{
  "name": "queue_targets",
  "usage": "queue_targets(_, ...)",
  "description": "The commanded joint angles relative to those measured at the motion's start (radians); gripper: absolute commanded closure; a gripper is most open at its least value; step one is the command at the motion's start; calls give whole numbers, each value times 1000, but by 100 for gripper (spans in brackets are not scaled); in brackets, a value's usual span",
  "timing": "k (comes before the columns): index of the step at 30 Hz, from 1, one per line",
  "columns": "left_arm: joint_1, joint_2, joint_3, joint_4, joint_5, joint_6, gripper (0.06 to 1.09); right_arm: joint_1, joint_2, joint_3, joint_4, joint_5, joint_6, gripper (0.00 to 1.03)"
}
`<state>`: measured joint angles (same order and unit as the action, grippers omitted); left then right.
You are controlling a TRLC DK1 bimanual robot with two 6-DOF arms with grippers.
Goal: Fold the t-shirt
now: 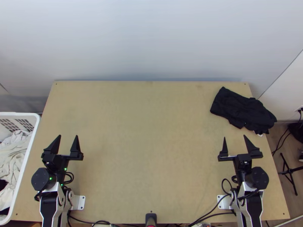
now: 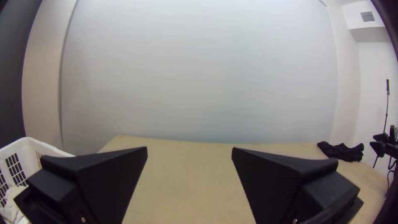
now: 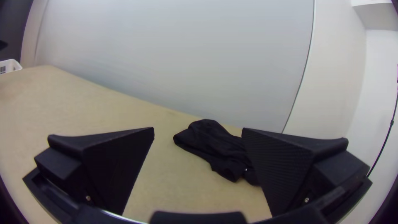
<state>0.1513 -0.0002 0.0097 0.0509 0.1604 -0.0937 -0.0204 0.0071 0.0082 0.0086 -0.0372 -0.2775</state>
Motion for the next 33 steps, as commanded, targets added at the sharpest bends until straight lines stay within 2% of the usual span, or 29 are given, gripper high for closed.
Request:
queue_targets(1, -4, 0, -10, -19, 1, 9, 10, -12, -9, -1, -10, 8, 3, 4)
queue_targets(33, -1, 0, -10, -26, -16, 23, 10, -12, -9, -1, -12, 8, 3, 4)
